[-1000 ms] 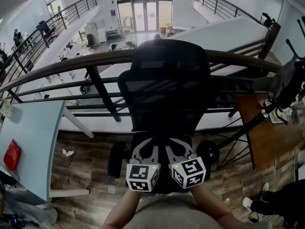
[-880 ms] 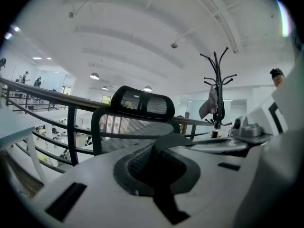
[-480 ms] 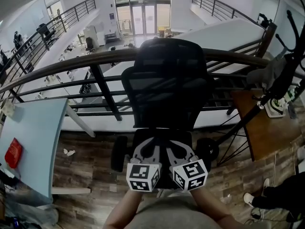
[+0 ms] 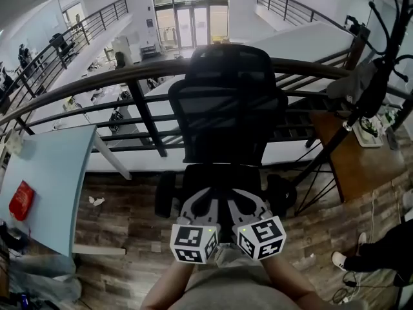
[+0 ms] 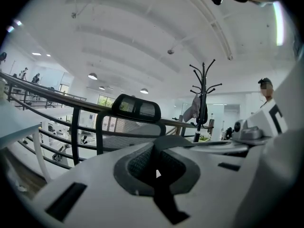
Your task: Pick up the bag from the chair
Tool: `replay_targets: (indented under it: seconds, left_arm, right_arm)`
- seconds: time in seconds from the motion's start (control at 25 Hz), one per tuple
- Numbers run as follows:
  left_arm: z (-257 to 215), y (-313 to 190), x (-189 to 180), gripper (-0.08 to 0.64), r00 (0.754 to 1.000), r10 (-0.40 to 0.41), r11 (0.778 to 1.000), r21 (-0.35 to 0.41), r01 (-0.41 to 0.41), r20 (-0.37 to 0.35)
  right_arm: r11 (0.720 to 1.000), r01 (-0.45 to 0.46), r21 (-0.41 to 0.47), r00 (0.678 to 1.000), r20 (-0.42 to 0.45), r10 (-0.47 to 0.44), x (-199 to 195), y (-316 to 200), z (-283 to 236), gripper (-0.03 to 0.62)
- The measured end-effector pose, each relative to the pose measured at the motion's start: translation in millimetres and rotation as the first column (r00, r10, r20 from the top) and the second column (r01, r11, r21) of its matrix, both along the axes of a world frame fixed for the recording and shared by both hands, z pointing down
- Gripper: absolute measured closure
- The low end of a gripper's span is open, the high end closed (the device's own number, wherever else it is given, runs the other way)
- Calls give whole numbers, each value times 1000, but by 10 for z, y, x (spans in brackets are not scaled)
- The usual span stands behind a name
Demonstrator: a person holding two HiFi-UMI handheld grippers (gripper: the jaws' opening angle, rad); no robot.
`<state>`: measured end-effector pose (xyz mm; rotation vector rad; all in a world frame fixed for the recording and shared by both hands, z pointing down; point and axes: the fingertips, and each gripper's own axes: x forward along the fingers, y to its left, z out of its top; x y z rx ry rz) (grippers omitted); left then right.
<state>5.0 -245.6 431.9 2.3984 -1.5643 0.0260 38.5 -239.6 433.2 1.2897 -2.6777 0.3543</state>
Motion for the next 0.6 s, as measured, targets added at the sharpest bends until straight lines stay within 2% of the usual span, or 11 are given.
replay_targets:
  seconds: [0.6]
  left_arm:
    - [-52,1140,-132,555,999,-27,1000,-15,26,-18]
  right_arm:
    - [999,37,10,999,-1,-37,-146,1039,-80,589]
